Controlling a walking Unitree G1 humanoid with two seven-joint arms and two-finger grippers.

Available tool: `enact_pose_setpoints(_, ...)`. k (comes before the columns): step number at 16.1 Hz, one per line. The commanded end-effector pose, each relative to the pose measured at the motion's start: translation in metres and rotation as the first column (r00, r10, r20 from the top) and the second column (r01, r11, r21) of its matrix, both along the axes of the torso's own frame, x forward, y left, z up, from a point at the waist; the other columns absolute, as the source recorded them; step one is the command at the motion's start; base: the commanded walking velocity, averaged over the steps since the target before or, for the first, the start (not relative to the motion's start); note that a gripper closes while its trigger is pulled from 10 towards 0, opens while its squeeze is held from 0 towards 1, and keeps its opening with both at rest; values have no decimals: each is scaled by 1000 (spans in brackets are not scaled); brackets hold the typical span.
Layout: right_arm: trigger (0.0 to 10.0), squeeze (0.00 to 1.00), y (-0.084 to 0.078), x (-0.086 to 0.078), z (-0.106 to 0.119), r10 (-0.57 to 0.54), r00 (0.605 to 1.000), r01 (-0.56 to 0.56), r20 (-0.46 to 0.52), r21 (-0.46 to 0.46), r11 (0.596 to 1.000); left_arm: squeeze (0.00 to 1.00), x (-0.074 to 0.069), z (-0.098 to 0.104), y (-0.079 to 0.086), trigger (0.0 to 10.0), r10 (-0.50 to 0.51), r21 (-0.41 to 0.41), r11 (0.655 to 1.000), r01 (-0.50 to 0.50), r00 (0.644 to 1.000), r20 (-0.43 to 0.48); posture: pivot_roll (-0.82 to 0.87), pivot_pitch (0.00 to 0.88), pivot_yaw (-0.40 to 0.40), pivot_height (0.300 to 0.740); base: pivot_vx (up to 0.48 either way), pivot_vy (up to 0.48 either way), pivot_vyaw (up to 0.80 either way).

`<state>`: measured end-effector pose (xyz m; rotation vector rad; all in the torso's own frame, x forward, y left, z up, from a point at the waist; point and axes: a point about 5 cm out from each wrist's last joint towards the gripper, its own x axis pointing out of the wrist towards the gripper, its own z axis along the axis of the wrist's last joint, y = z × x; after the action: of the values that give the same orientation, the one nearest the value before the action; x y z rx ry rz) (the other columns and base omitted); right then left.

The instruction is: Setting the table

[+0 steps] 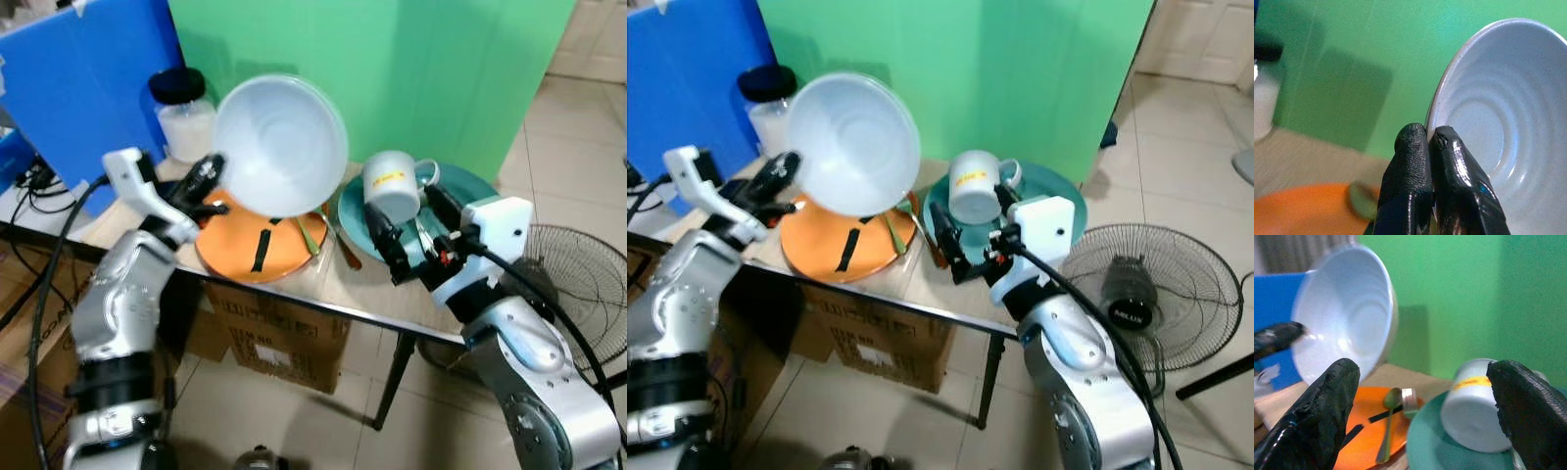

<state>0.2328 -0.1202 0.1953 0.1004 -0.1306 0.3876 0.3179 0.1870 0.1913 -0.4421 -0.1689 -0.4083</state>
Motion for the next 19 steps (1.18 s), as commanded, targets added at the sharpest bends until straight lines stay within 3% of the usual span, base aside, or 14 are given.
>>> enact_pose_setpoints(1, 10000, 0, -5, -3, 1, -42, 999, 42, -1, 9, 999, 0, -6, 16, -1, 0, 26, -2, 1000, -26, 998, 62, 45, 0, 88, 740, 0, 0, 0)
enact_pose_setpoints(3, 10000, 0, -17, -4, -1, -156, 988, 156, -13, 9, 988, 0, -20, 31, -16, 0, 53, 46, 997, -59, 991, 122, 46, 0, 92, 740, 0, 0, 0)
enact_pose_setpoints(4, 10000, 0, -25, -5, -2, -222, 975, 222, -8, -22, 975, 0, -30, 40, -30, 10000, 60, 120, 990, -81, 984, 169, 44, 0, 96, 740, 0, 0, -800)
enact_pose_setpoints(6, 10000, 0, -28, -3, -1, -261, 965, 261, -7, -18, 965, 0, -37, 47, -51, 10000, -34, 253, 967, -20, 978, 208, 50, 0, 90, 740, 0, 0, -800)
enact_pose_setpoints(7, 10000, 0, -28, -2, 1, -277, 961, 277, 3, -22, 961, 0, -39, 50, -58, 10000, -43, 265, 964, -15, 977, 209, 53, 0, 86, 740, 0, 0, -800)
enact_pose_setpoints(8, 10000, 0, -28, -2, 2, -281, 960, 281, 6, -22, 960, 0, -39, 51, -59, 10000, -45, 261, 965, -13, 975, 218, 53, 0, 86, 740, 0, 0, -800)
enact_pose_setpoints(12, 10000, 0, -35, -1, 0, -347, 938, 346, -20, -30, 938, 0, -34, 57, -52, 10000, 90, 354, 916, -187, 958, 273, 67, 0, 77, 740, 0, 0, -800)
enact_pose_setpoints(16, 10000, 0, -40, 3, 2, -378, 925, 376, -32, -43, 925, 0, -35, 42, -55, 10000, 79, 354, 924, -143, 978, 191, 51, 0, 70, 740, 0, 0, -800)
enact_pose_setpoints(19, 10000, 0, -40, 6, 1, -388, 920, 387, -51, -39, 921, 0, -32, 38, -59, 10000, 98, 407, 896, -177, 973, 208, 32, 0, 86, 740, 0, 0, -800)
